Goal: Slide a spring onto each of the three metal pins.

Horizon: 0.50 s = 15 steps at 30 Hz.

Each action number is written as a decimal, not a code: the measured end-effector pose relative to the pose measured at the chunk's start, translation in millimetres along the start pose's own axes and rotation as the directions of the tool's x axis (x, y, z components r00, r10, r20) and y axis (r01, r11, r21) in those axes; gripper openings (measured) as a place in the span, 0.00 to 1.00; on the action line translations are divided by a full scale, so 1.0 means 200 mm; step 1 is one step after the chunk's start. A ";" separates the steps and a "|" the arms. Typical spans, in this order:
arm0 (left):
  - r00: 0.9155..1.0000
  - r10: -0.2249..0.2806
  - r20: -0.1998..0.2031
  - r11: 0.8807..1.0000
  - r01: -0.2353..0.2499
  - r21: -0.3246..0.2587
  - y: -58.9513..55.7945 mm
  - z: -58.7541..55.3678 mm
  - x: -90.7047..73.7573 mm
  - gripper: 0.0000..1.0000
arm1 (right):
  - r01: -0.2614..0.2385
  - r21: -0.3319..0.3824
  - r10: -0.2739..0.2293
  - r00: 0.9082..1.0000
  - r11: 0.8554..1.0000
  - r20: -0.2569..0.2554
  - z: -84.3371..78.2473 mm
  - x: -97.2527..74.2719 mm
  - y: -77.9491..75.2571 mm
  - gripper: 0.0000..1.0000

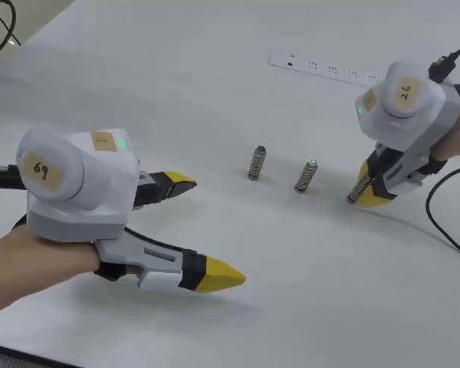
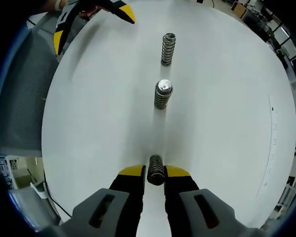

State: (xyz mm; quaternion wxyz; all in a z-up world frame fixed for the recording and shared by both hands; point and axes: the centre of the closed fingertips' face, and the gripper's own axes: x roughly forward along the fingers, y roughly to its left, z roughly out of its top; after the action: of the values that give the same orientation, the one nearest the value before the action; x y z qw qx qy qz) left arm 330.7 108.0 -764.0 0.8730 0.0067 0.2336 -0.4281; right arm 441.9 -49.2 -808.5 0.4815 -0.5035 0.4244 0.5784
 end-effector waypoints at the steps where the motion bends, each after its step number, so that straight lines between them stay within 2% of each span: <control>1: 1.000 0.001 0.000 1.000 -0.001 0.002 0.00 0.00 0.00 0.85 | -0.005 0.013 0.005 1.000 1.000 0.010 0.00 0.00 0.01 0.17; 5: 1.000 0.000 0.000 1.000 0.000 0.001 0.00 0.00 0.00 0.85 | 0.011 0.007 -0.011 1.000 1.000 0.009 -0.01 0.00 0.00 0.24; 9: 1.000 -0.004 -0.002 1.000 0.004 -0.001 -0.01 0.00 0.01 0.85 | 0.020 0.028 -0.021 0.999 0.999 0.044 0.01 0.00 -0.01 0.36; 15: 1.000 -0.002 0.000 1.000 0.002 0.000 -0.01 0.01 0.00 0.85 | 0.021 0.054 -0.026 0.996 0.998 0.081 0.03 -0.01 -0.02 0.44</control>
State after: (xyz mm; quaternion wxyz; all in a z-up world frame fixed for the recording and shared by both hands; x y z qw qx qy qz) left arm 330.3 106.4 -763.0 0.8725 0.0064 0.2338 -0.4291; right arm 444.5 -43.3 -806.3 0.5186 -0.4712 0.4136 0.5813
